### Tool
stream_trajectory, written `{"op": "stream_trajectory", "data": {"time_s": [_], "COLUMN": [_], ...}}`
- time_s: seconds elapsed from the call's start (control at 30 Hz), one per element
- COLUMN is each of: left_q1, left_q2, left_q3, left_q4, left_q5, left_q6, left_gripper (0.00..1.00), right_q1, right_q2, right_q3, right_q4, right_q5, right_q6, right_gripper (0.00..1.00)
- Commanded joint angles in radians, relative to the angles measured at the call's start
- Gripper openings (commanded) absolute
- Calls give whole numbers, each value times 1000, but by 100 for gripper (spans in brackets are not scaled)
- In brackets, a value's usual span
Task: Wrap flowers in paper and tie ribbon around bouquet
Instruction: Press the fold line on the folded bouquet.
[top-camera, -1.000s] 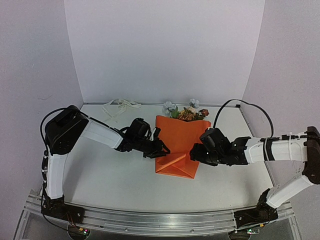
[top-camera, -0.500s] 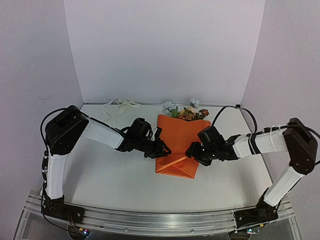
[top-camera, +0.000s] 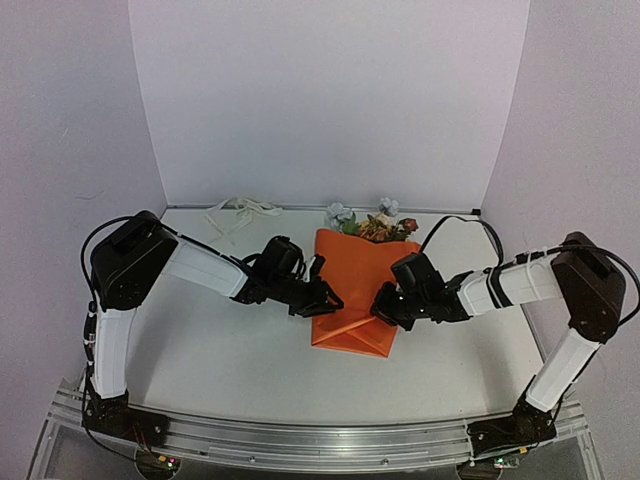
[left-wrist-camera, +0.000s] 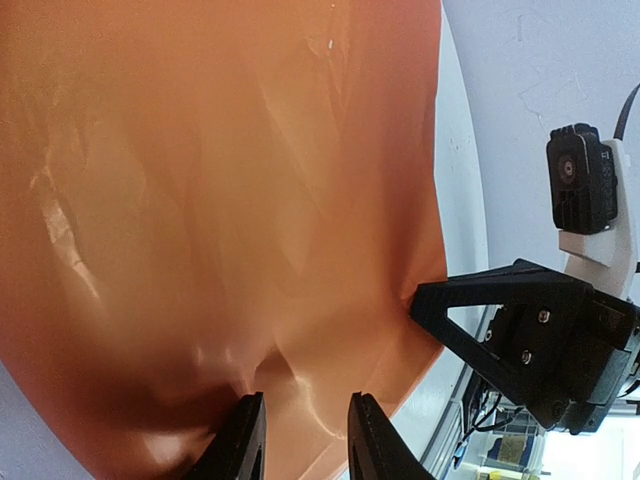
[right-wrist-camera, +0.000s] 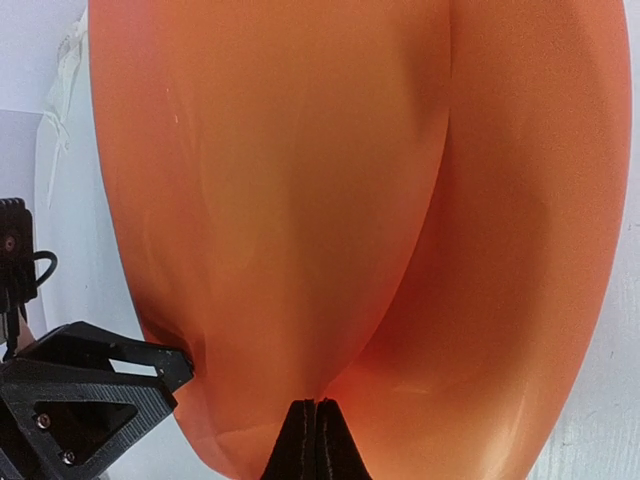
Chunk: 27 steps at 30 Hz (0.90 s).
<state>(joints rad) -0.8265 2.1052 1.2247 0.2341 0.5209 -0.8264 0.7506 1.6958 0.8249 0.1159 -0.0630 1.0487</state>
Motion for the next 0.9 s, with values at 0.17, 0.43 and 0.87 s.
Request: {"op": "stream_trajectory", "data": {"time_s": [0.17, 0.43, 0.87], "left_q1": [-5, -6, -88], "left_q2": [-60, -40, 22], "left_q3": [19, 41, 96], "left_q4": [9, 16, -69], "left_q5": [13, 64, 171], "left_q6": [25, 33, 81], "left_gripper": [32, 31, 24], "right_q1": [57, 104, 104], "right_q2": [-99, -103, -77], "right_q3": [-98, -190, -187], "right_q4": [13, 31, 38], "right_q5": [155, 286, 292], "right_q6": [-17, 57, 65], "right_gripper": [0, 0, 0]}}
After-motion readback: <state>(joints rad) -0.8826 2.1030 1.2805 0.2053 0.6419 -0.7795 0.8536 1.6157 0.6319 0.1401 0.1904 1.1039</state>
